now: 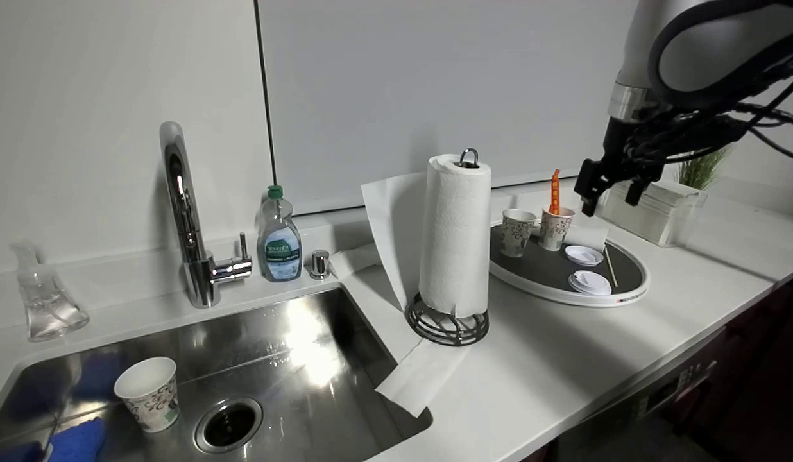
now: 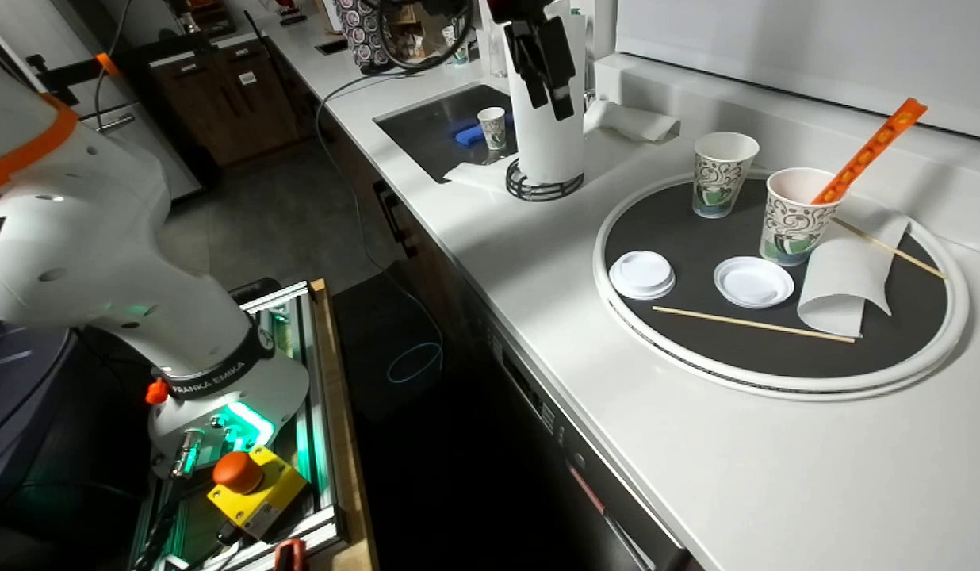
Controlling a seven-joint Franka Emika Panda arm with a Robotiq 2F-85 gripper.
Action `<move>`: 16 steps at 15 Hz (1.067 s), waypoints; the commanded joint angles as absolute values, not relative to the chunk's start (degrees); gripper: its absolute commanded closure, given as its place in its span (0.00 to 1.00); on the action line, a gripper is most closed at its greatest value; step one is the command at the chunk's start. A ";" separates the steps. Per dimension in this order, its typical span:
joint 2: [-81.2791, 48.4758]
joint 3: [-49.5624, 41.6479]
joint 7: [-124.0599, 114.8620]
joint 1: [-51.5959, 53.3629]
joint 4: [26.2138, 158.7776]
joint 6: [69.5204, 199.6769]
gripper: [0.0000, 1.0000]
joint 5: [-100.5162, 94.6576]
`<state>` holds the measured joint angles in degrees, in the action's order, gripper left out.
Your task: Remove the orange object from the paper cup on the tray and put it on the table
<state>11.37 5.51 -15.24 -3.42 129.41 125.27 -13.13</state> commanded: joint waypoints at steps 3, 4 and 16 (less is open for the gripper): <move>-0.19 1.47 -17.67 -4.54 123.39 130.73 0.00 -18.64; -1.55 0.22 -20.41 -5.12 121.96 130.81 0.00 -21.75; -11.92 -6.50 -37.36 -3.48 109.66 130.58 0.00 -18.18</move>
